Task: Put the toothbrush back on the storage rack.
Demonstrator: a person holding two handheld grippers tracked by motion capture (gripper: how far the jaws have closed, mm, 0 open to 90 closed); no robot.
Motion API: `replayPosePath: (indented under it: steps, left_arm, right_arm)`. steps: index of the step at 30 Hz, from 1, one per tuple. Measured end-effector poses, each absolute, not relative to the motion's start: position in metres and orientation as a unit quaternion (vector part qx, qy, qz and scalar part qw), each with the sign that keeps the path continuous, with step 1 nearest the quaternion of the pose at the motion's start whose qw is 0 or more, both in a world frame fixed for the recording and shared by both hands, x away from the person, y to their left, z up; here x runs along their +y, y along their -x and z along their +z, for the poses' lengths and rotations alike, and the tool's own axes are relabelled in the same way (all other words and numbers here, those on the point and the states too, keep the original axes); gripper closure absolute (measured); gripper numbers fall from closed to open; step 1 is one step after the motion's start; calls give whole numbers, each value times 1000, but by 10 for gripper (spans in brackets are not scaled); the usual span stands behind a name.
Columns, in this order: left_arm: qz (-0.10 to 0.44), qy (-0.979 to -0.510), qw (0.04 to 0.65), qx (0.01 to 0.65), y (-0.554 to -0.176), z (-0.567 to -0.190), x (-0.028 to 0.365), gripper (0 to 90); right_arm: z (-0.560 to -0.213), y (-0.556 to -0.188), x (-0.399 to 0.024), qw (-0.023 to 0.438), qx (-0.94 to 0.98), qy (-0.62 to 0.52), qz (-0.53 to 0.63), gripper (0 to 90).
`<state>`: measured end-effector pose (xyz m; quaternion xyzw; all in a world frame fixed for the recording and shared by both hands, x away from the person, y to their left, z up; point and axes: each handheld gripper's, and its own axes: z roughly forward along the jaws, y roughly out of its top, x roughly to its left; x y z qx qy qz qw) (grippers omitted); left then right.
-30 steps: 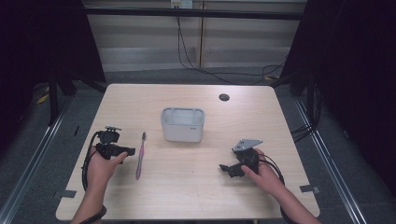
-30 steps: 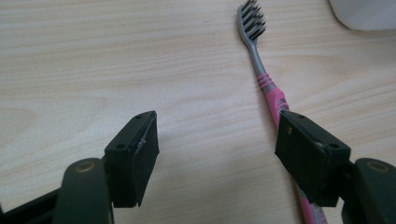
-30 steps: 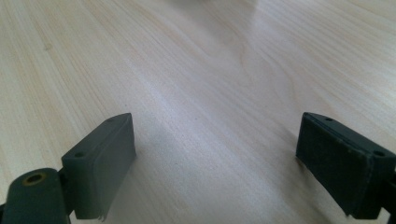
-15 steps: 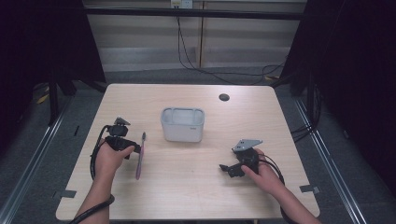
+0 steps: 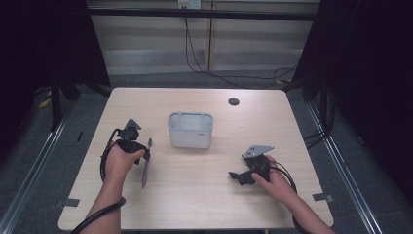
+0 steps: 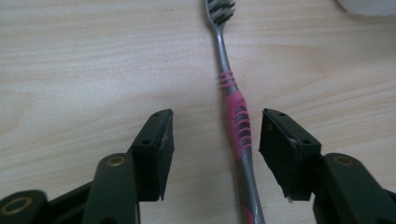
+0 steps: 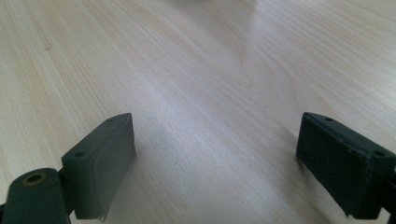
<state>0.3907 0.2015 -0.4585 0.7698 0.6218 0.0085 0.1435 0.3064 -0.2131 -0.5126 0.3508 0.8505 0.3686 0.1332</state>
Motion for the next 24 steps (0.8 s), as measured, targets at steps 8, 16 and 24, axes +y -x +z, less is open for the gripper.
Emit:
replayPosePath:
  steps: [8,16,24]
  left_arm:
    - [1,-769,123,627,-394,-461,192,567]
    - [-4,-768,113,630,-398,-463,182,627]
    - [13,-769,90,633,-400,-467,174,667]
  right_arm:
    - [-513,-306,-213,133,851,-351,369,111]
    - [-513,-306,-213,133,851,-351,368,111]
    - [-513,-306,-213,133,851,-351,369,111]
